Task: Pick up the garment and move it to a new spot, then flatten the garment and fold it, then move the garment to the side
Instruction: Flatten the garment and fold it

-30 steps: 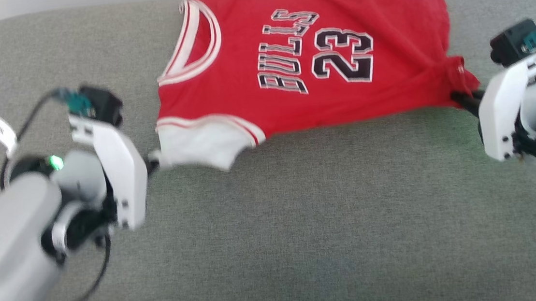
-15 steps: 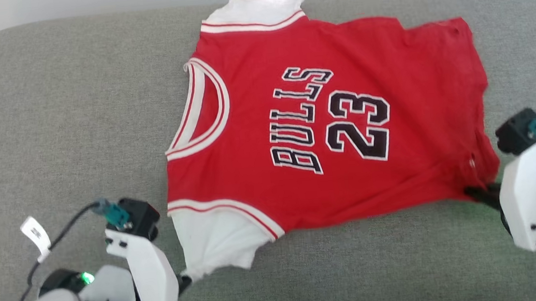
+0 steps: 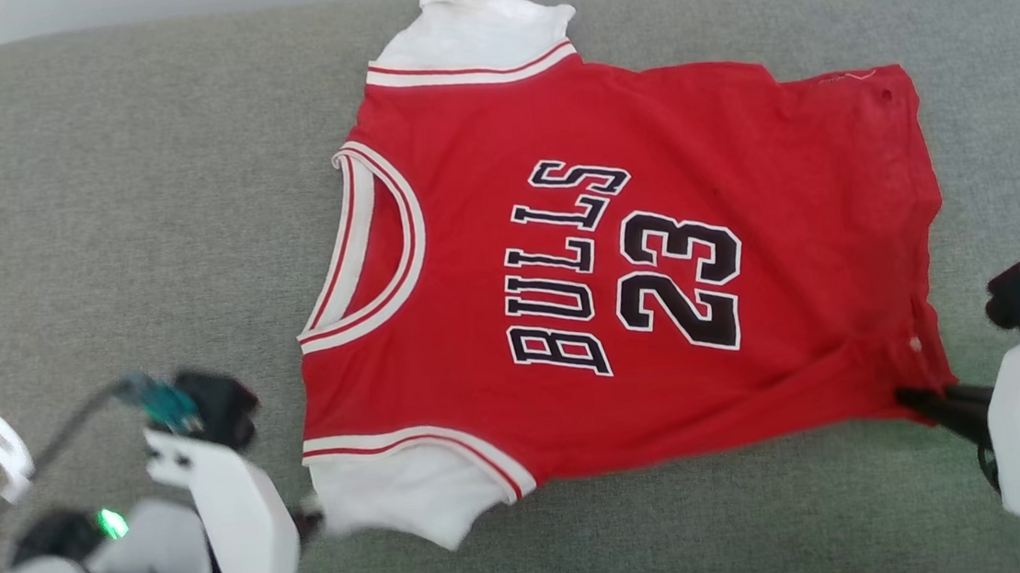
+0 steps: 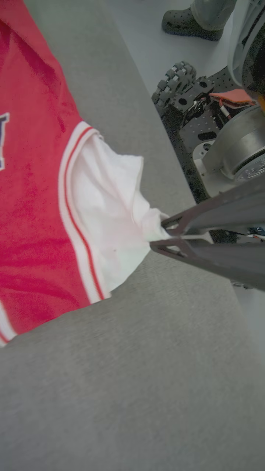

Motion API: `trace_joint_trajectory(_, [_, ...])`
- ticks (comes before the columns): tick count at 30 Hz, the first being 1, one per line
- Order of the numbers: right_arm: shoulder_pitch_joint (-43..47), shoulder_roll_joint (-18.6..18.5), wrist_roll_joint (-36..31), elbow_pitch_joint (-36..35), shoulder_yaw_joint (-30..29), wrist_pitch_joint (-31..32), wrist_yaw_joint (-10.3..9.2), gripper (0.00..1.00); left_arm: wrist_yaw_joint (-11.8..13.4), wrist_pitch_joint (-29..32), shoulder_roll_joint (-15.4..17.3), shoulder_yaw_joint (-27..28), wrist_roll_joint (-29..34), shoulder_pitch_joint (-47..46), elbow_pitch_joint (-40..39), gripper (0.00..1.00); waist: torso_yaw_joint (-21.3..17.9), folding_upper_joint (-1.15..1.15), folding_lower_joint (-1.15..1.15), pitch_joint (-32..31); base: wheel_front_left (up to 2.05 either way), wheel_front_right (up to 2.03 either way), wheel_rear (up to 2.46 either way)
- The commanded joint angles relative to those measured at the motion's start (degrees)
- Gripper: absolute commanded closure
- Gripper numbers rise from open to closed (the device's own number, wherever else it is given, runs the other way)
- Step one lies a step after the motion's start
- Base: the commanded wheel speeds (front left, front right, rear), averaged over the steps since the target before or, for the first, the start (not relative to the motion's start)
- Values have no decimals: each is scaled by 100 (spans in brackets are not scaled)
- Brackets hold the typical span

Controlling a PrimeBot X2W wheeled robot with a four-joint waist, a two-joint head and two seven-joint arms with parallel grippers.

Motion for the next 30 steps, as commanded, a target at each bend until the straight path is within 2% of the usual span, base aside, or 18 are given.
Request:
trace_joint_trajectory(1, [6,98,-97,-60,-132,-58,-2,100,-61,-48,46,122,130,-209,-44,100,-34,0,0,46,0,0,0])
trace_joint_trajectory(5, [-153,293,-259,-138,-409,-92,-2,100,-237,-51,169,325,380,-656,47,100,-80,0,0,127,0,0,0])
trace_joint_trajectory(10, [-602,587,-604,-97,-697,-105,-2,100,-747,30,-11,515,823,-1610,542,100,-162,0,0,291,0,0,0])
trace_joint_trajectory(15, [-1253,859,-958,174,-714,-163,-2,100,-1391,58,-568,438,1248,-2568,1561,100,-247,0,0,491,0,0,0])
trace_joint_trajectory(20, [-1971,1095,-1305,865,-594,-332,-2,100,-1948,6,-1293,260,1459,-3212,3008,100,-333,0,0,710,0,0,0])
trace_joint_trajectory(25, [-2586,1330,-1454,1672,-276,-448,-2,100,-2385,-9,-1915,111,1365,-3533,4309,100,-412,0,0,890,0,0,0])
trace_joint_trajectory(30, [-3017,1421,-1449,2380,85,-551,-2,100,-2701,67,-2391,-28,1268,-3684,5440,100,-436,0,0,995,0,0,0])
